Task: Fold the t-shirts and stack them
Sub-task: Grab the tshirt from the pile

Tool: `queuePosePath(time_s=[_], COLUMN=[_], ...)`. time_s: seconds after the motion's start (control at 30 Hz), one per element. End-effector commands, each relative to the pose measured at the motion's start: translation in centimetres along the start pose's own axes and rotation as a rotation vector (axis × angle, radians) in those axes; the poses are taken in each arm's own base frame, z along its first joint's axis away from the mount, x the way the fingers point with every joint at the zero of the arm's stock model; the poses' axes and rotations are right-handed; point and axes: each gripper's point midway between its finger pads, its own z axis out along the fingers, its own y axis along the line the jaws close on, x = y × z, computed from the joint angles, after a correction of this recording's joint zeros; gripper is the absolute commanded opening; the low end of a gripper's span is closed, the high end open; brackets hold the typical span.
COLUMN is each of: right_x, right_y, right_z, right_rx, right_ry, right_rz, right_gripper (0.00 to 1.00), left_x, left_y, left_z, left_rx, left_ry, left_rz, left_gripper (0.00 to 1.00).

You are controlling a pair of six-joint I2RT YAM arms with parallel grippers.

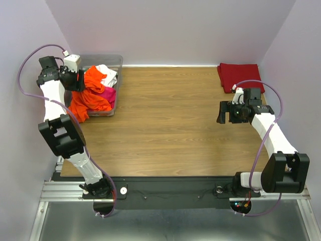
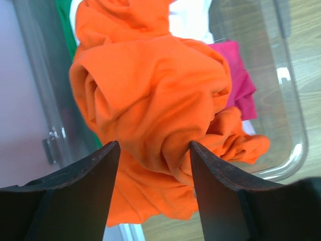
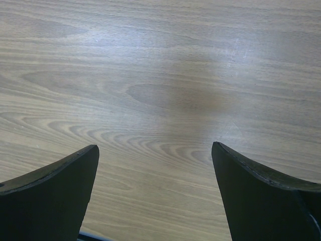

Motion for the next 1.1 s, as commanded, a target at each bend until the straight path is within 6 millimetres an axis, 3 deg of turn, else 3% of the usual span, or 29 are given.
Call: queuePosePath(time_s=[0.0,0.07,0.1,0.17,0.3,0.47,0.57,0.6,0.63,0.67,0.7,0.73,0.77,0.83,0.97,1.07], right_x=[-0.5,-0.5,-0.5,-0.5,-0.8,-0.9,-1.0,-1.0,-1.0,-1.0,-1.0,-1.0,-1.0,-1.1,-0.9,-0.9], right_y=[-0.1,-0.1,-0.1,-0.1,-0.1,-0.1,0.0,0.1,0.1,0.1,0.2,0.2,0.2,0.3,0.3,0.3], right_z=[-0.3,-0.4,-0.4,-0.4,-0.6,-1.0,-1.2,-1.2,-1.2,-1.2,-1.3,-1.4,-1.4,-1.6,-1.7,-1.6], right_rx=[-0.001,0.000,0.003,0.002,0.004,0.012,0.011,0.005,0.003,0.003,0.003,0.002,0.002,0.001,-0.001,-0.002], right_ry=[-0.024,-0.025,-0.027,-0.027,-0.037,-0.050,-0.056,-0.057,-0.057,-0.057,-0.060,-0.063,-0.065,-0.071,-0.071,-0.068], right_rz=[-0.018,-0.018,-0.017,-0.017,-0.019,-0.023,-0.024,-0.028,-0.028,-0.028,-0.029,-0.028,-0.030,-0.032,-0.035,-0.035], right_gripper=[1.00,1.00,1.00,1.00,1.00,1.00,1.00,1.00,1.00,1.00,1.00,1.00,1.00,1.00,1.00,1.00], left_x=[-0.7,-1.0,-1.9,-3.1,-7.2,-14.4,-17.5,-17.2,-16.8,-16.3,-14.6,-13.7,-11.6,-9.9,-5.9,-4.2], left_y=[0.7,0.9,1.2,1.3,1.0,-0.9,-2.3,-2.4,-2.7,-3.0,-3.1,-3.0,-2.9,-2.3,-1.7,-0.8], left_z=[-0.4,-0.3,-0.6,-1.2,-3.6,-9.2,-12.0,-11.9,-11.7,-11.2,-10.0,-9.6,-8.0,-7.4,-5.1,-4.0], left_rx=[-0.066,-0.075,-0.090,-0.094,-0.078,-0.039,-0.038,-0.054,-0.061,-0.063,-0.062,-0.066,-0.059,-0.091,-0.103,-0.131], left_ry=[0.008,0.002,-0.018,-0.045,-0.132,-0.328,-0.418,-0.393,-0.369,-0.339,-0.277,-0.252,-0.194,-0.147,-0.028,0.037], left_rz=[0.053,0.043,0.035,0.035,0.027,0.061,0.095,0.100,0.113,0.129,0.131,0.125,0.105,0.117,0.140,0.155], left_gripper=[0.65,0.53,0.42,0.33,0.00,0.00,0.00,0.00,0.07,0.20,0.41,0.48,0.55,0.69,0.71,0.71])
